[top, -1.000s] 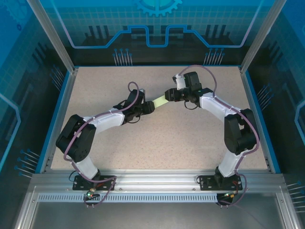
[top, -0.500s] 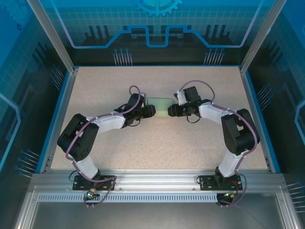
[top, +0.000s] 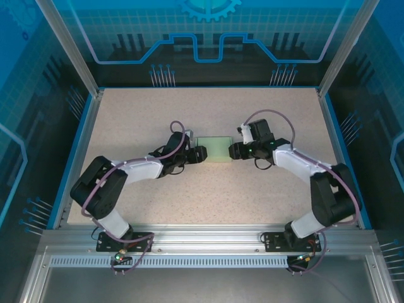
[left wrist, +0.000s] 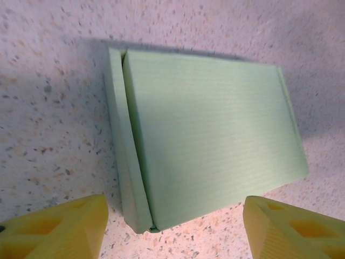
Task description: Fold the paper box
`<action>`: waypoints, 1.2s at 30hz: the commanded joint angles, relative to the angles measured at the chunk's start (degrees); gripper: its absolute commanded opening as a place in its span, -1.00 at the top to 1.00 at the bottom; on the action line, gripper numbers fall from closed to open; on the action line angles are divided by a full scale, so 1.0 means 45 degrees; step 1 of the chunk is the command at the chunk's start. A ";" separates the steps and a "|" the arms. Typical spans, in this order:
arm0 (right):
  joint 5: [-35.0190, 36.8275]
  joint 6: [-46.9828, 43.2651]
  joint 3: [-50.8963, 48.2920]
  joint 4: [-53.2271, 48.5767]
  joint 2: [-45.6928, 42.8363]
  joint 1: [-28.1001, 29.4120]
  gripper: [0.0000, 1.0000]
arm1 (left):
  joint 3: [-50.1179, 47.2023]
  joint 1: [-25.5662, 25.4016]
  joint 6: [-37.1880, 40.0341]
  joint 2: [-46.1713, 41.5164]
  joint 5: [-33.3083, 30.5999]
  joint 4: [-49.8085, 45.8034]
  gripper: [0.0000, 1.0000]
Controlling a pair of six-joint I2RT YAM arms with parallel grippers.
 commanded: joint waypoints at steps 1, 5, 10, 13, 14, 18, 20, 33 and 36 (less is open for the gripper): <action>0.2085 -0.0979 0.0339 -0.1456 -0.1435 0.0175 -0.04 | 0.0091 -0.0048 0.1280 -0.1031 -0.1248 -0.0683 -0.43; 0.4056 -0.1743 0.0566 -0.2118 -0.3120 0.0226 -0.06 | 0.0204 -0.0018 0.2376 -0.2151 -0.2553 -0.1438 -0.49; 0.6061 -0.2516 0.0601 -0.2200 -0.4918 0.0199 -0.15 | 0.0023 0.0003 0.3769 -0.3909 -0.4547 -0.1946 -0.55; 0.6888 -0.2787 0.0342 -0.2039 -0.5614 0.0133 -0.33 | -0.0346 0.0033 0.4533 -0.4862 -0.5558 -0.1804 -0.59; 0.7091 -0.2851 0.0230 -0.1984 -0.5766 0.0084 -0.37 | -0.0495 0.0060 0.4735 -0.5141 -0.5752 -0.1716 -0.61; 0.7801 -0.2771 -0.0439 -0.1550 -0.6379 -0.0112 -0.50 | -0.1522 0.0117 0.5308 -0.6327 -0.6386 -0.0893 -0.77; 0.8069 -0.2558 -0.1331 -0.1114 -0.6721 -0.0201 -0.76 | -0.2408 0.0123 0.5436 -0.6901 -0.6613 -0.0051 -0.91; 0.8935 -0.1963 -0.4886 0.2214 -0.6674 -0.1861 -1.00 | -0.4962 0.1742 0.6957 -0.7967 -0.8252 0.2304 -0.98; 0.8739 -0.1939 -0.5269 0.3021 -0.6230 -0.2170 -1.00 | -0.5091 0.2669 0.7118 -0.7603 -0.7793 0.2485 -0.98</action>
